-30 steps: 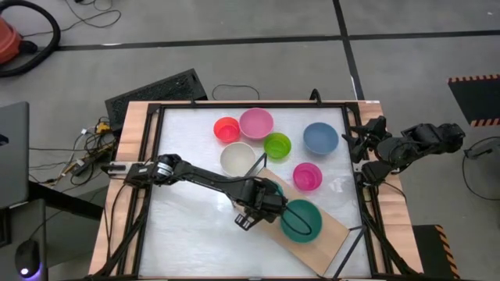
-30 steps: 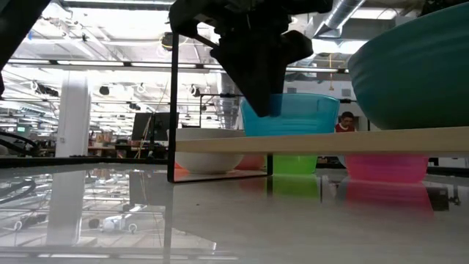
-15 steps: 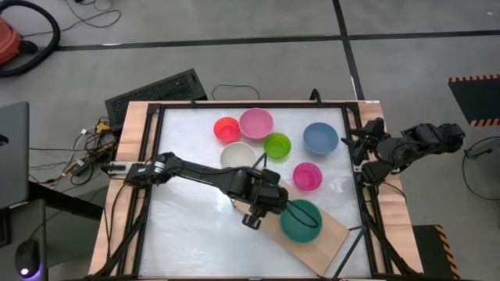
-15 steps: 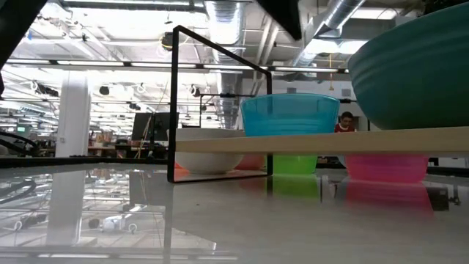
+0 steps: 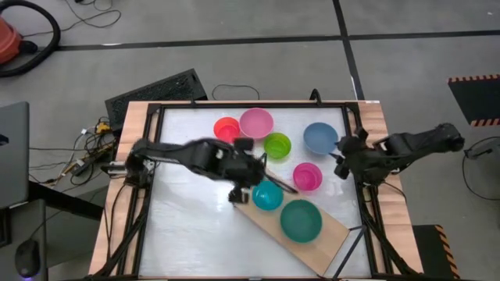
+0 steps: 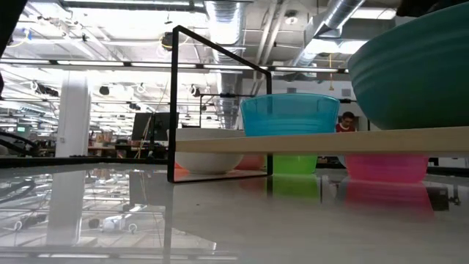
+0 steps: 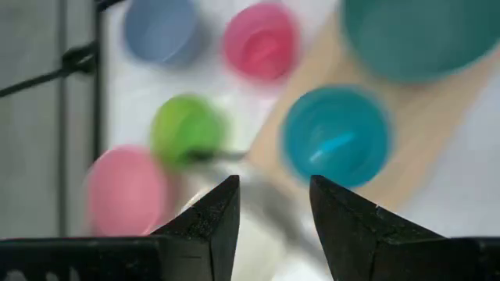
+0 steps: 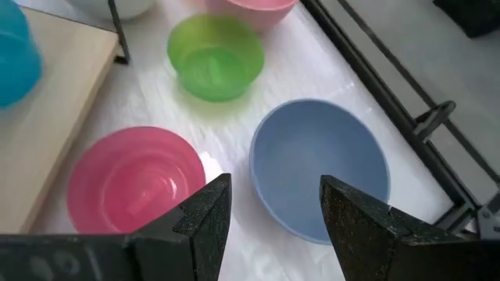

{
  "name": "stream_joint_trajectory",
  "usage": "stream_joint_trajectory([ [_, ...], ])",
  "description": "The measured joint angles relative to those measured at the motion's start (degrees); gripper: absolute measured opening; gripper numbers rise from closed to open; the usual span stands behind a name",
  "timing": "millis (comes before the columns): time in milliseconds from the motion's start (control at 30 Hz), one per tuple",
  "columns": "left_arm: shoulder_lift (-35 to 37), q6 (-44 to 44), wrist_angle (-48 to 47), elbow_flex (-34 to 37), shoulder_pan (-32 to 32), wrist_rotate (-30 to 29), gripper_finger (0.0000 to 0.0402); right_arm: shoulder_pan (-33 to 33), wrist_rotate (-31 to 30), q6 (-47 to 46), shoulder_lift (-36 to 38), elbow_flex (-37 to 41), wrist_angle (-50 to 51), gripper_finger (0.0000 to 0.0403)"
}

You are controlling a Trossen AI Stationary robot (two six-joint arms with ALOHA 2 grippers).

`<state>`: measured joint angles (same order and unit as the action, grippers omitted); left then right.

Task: Place and stack bowls onto a shelf
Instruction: Stack the large pink bowl on the large green bowl on the shelf

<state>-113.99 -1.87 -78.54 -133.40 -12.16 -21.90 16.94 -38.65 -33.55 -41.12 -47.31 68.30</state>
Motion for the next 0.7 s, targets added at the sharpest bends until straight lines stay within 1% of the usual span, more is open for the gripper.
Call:
stream_joint_trajectory([
  [133, 4.0, 1.6, -10.3, 0.2, 4.8, -0.9, 0.0142, -1.8, 1.1, 0.2, -2.6, 0.0, -0.2, 0.0221],
  [200, 6.3, 1.0, -11.5, 1.6, 8.2, 0.9, 0.0142, -2.7, 1.2, 0.2, -3.3, 0.0, -0.3, 0.0221],
  [267, 9.0, -0.3, -10.5, 4.9, 12.2, 4.2, 0.0142, -3.8, 1.3, -0.8, -3.3, 0.0, -0.3, 0.0221],
  [367, 12.7, -0.9, -5.5, 12.9, 18.9, 9.2, 0.0142, -5.3, 1.3, -3.9, -3.3, -0.1, -0.3, 0.0221],
  [433, 15.1, -2.3, -2.5, 19.9, 23.4, 10.0, 0.0142, -6.1, 1.3, -5.9, -3.3, -0.1, -0.2, 0.0221],
  [567, 18.7, -7.7, 11.2, 35.1, 31.5, 11.3, 0.0142, -8.2, 1.3, -7.0, -3.1, -0.1, -0.5, 0.0221],
  [633, 19.2, -10.7, 18.3, 40.9, 34.8, 14.2, 0.0142, -9.4, 1.3, -7.0, -3.1, -0.1, -0.9, 0.0221],
  [700, 19.2, -13.7, 25.1, 45.3, 37.5, 19.2, 0.0142, -10.5, 1.3, -7.0, -3.1, -0.1, -1.5, 0.0221],
])
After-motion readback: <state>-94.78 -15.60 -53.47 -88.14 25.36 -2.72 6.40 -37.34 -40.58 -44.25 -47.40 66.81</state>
